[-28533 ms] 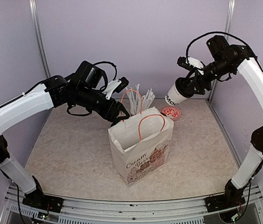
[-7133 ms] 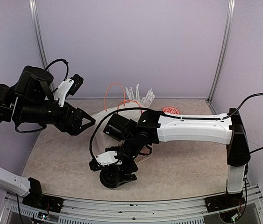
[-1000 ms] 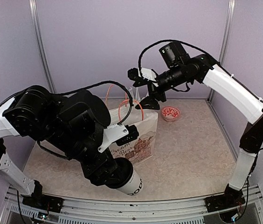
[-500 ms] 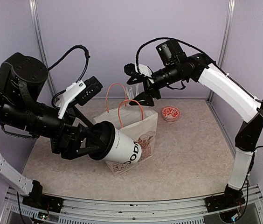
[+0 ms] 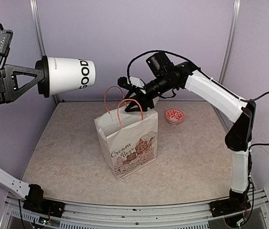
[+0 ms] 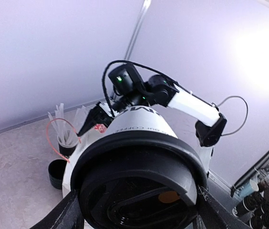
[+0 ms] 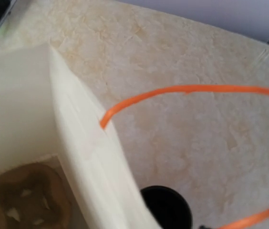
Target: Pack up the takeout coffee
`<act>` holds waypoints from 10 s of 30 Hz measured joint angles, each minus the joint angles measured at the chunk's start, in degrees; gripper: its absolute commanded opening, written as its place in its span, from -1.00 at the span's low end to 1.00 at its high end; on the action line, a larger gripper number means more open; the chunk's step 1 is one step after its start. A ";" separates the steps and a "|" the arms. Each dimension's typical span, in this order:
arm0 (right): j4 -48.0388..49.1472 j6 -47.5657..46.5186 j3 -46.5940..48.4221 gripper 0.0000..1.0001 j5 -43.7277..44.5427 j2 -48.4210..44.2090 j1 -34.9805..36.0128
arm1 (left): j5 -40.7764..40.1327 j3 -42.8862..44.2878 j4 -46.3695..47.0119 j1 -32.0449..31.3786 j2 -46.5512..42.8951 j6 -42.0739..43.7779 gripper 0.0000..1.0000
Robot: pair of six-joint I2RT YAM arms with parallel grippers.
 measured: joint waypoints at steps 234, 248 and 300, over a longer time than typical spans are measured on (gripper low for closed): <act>-3.34 -5.99 -32.79 0.09 -14.58 3.85 -2.12 | 12.72 -16.61 -3.56 9.79 43.06 25.66 0.22; -6.01 -4.17 -28.09 0.22 -8.04 -4.76 -10.62 | 17.33 -10.49 -7.39 11.34 47.89 25.40 0.23; -6.91 -2.99 -34.71 0.30 -8.41 -23.06 -24.09 | 22.16 4.72 -8.48 15.43 59.49 19.17 0.19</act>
